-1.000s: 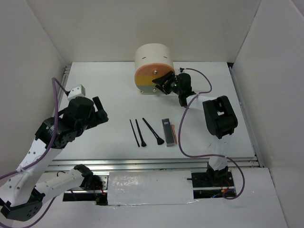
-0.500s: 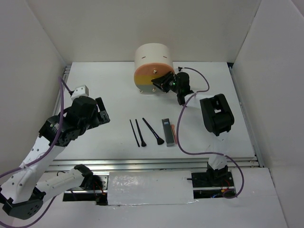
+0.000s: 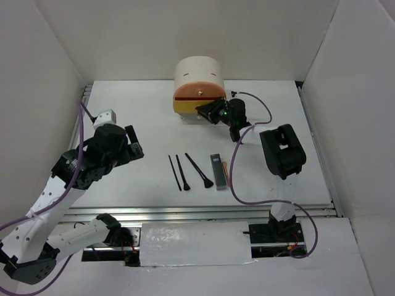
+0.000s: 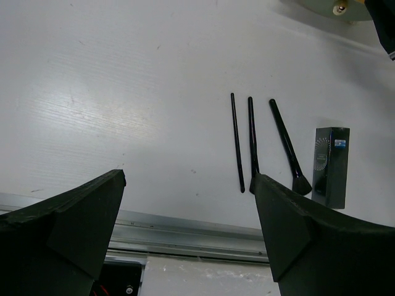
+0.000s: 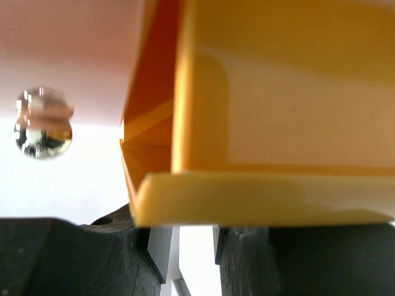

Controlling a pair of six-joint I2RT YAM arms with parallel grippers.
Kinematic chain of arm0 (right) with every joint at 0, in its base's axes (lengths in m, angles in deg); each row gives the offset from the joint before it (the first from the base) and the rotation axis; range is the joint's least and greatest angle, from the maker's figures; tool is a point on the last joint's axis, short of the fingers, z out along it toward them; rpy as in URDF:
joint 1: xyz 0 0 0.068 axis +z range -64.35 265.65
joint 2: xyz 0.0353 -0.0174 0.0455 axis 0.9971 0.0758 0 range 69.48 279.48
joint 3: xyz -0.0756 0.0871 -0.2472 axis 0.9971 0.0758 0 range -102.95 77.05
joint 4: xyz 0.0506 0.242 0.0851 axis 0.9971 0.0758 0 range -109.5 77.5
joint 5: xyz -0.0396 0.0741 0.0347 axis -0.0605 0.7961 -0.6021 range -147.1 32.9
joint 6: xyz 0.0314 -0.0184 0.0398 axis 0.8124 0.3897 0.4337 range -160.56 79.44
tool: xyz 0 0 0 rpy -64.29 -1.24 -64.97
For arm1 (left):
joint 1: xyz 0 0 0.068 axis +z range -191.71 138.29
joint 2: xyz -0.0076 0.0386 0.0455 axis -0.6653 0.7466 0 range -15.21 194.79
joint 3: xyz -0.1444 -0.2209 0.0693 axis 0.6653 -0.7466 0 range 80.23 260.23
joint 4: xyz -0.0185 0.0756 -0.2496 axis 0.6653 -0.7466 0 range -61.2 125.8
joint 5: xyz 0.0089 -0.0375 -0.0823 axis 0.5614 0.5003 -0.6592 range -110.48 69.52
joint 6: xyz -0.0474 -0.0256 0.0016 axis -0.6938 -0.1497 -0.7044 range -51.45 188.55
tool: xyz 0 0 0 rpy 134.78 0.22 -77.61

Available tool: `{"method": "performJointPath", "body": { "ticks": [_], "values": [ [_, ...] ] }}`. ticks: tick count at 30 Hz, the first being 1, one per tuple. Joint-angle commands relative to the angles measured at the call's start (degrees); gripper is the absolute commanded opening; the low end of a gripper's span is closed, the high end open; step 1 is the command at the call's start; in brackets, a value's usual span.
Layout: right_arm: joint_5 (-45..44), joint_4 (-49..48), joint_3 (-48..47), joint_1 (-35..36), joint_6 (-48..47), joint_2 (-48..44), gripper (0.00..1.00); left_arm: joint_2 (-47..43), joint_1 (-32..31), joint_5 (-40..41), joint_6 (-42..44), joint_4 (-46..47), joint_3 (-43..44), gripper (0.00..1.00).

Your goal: Organize the makeup

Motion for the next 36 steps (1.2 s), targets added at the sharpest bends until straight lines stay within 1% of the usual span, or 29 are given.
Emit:
{"method": "performJointPath", "body": {
  "ticks": [1, 7, 11, 19, 25, 28, 30, 32, 33, 34, 36],
  "values": [
    [1.9, -2.2, 2.5, 2.4, 0.4, -4.7, 0.21, -0.2, 0.2, -0.3, 1.3, 1.7, -0.7, 0.99],
    [1.1, -4.2, 6.5, 3.0, 2.0, -6.5, 0.20, -0.9, 0.3, -0.8, 1.3, 2.2, -1.4, 0.99],
    [1.1, -3.8, 8.0, 3.7, 1.7, -8.0, 0.20, -1.3, 0.3, -0.9, 1.4, 2.2, -1.7, 0.99],
    [-0.4, -3.3, 12.1, 5.4, 1.9, -12.1, 0.26, -2.5, 0.3, -1.9, 1.0, 2.6, -3.1, 0.99],
    [-2.0, -3.6, 15.4, 6.4, 2.6, -14.8, 0.27, -3.9, 0.3, -2.3, 0.5, 2.7, -4.0, 0.99],
    [-2.2, -3.4, 16.2, 6.7, 2.4, -15.9, 0.32, -4.5, 0.3, -2.5, 0.3, 2.6, -4.4, 0.99],
    [-2.2, -3.2, 16.7, 6.8, 2.2, -16.6, 0.42, -4.8, 0.2, -2.7, 0.2, 2.6, -4.6, 0.99],
    [-2.5, -3.1, 17.1, 6.8, 2.1, -17.4, 0.63, -5.1, 0.3, -2.9, 0.2, 2.6, -5.0, 1.00],
    [-2.5, -2.7, 17.1, 6.9, 1.9, -17.6, 0.72, -5.3, 0.3, -2.9, 0.1, 2.6, -5.2, 0.99],
    [-2.2, -2.0, 16.9, 6.8, 1.7, -18.1, 0.79, -5.4, 0.3, -3.0, 0.2, 2.7, -5.4, 0.99],
    [-2.4, -1.7, 17.2, 6.9, 0.9, -18.9, 0.80, -5.0, 0.3, -3.1, 0.2, 3.1, -5.7, 0.99]
  ]
}}
